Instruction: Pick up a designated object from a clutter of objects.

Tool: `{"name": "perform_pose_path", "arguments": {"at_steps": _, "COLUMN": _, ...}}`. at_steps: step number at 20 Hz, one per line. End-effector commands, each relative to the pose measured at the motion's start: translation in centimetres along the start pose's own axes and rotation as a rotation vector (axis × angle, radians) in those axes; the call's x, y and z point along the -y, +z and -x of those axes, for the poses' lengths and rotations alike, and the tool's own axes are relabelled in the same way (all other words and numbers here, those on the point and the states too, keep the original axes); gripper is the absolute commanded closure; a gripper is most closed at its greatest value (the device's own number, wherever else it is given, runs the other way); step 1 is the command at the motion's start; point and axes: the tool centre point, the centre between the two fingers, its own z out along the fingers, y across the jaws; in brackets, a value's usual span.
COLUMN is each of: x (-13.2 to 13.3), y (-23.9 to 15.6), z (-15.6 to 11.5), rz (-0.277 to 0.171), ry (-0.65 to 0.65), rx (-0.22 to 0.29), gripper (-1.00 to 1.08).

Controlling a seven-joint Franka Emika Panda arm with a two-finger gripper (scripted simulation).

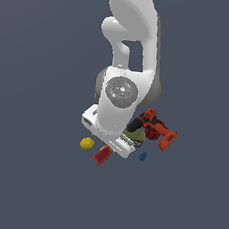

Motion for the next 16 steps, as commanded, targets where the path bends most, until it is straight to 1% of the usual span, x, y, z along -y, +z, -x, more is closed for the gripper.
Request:
{"name": "perform_pose_path", "arguments": {"at_steps": 1, "x": 0.5, "y": 2.1, "z": -0.6, "rz": 0.027, "ry": 0.056, "rx": -0.01, "gripper": -1.0}}
{"name": "perform_pose_path", "arguments": {"at_steps": 9, "x": 1.6, "y": 7.2, "z": -1.8, "rz": 0.094, "ry": 0.183, "rx": -0.051, "gripper": -1.0}}
{"name": "perform_pose_path", "arguments": {"at_steps": 16, "x": 2.0, "y": 9.4, "z": -2.3, "rz": 0.123, "ry": 0.234, "rx": -0.077, "gripper": -1.0}}
